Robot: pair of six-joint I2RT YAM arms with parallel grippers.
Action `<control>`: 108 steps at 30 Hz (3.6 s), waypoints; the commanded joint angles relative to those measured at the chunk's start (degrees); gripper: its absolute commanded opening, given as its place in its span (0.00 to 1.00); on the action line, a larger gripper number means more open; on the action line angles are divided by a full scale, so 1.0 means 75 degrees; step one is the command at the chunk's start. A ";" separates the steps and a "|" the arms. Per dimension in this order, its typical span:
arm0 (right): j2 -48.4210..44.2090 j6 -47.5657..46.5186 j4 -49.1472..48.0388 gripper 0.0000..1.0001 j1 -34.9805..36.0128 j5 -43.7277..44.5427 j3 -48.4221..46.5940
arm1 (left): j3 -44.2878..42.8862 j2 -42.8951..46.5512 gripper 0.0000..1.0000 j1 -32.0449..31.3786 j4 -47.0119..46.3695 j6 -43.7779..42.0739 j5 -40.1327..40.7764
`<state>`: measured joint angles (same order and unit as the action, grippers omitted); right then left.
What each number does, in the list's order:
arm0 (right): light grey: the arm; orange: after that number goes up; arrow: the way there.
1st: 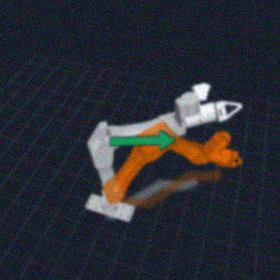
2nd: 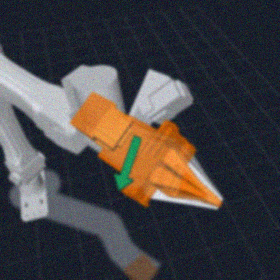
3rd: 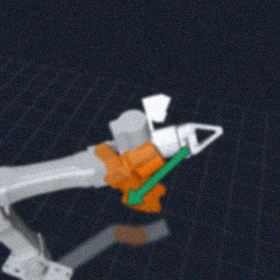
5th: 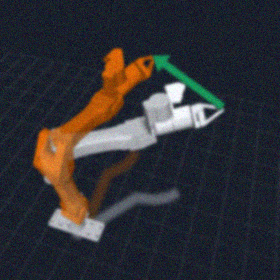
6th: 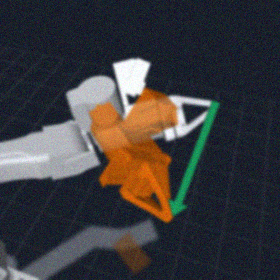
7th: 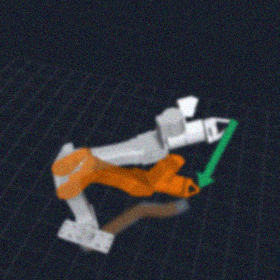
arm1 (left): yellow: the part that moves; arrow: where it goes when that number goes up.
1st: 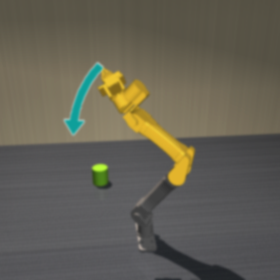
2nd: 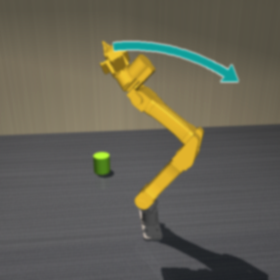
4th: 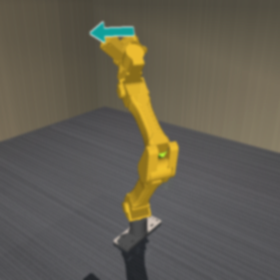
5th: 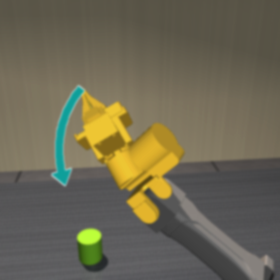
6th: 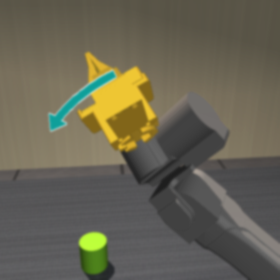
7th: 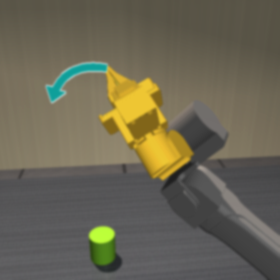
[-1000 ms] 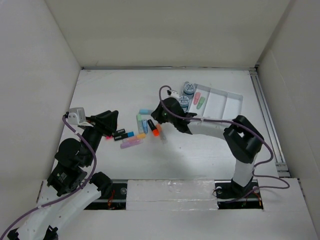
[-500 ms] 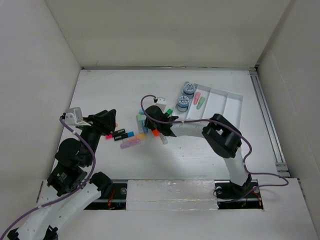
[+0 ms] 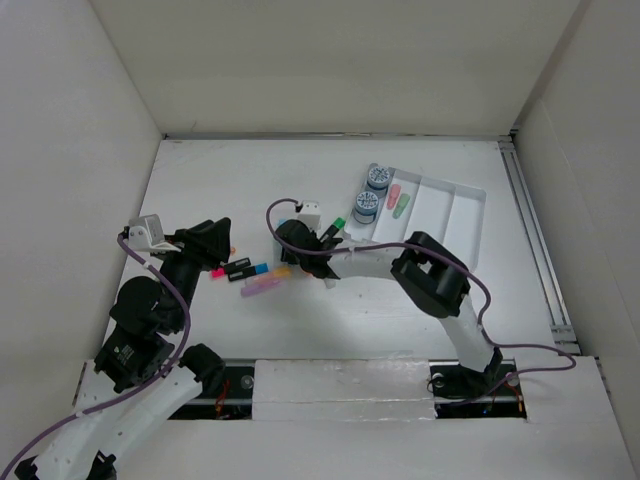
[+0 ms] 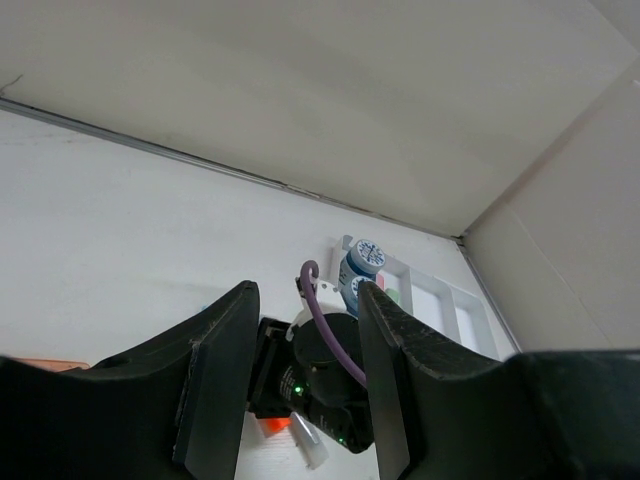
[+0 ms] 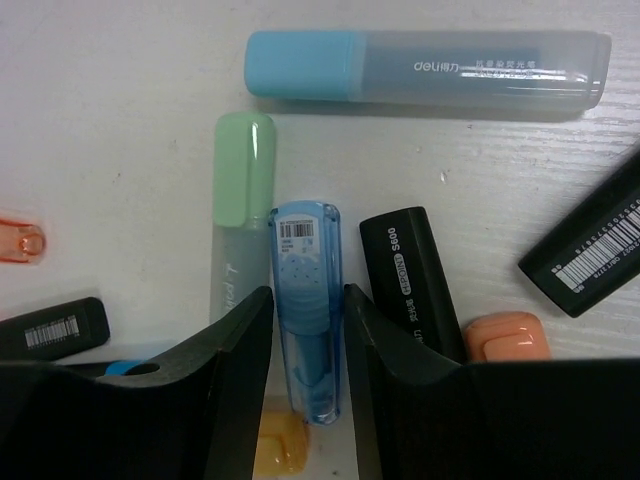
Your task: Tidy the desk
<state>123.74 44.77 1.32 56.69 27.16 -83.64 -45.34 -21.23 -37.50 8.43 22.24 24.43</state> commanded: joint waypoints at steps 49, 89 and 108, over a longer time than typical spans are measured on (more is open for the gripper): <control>-0.3949 0.1425 -0.1630 0.23 -0.5109 -0.1183 0.3535 | 0.0034 -0.0063 0.41 0.0019 -0.0315 -0.0059 -0.0245; 0.1088 -0.1165 0.0994 0.54 0.0375 -0.3000 -0.3507 | 0.0163 0.2023 0.52 0.0019 -0.0373 0.0890 0.3400; -0.0009 -0.1341 0.0376 0.32 0.0704 -0.1993 -0.1745 | 0.0667 0.2128 0.54 0.0019 -0.0982 0.0504 0.2194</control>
<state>130.80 35.48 7.90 60.75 9.41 -102.06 -40.51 -4.69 -37.41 4.25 27.46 43.66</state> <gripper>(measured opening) 0.352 0.533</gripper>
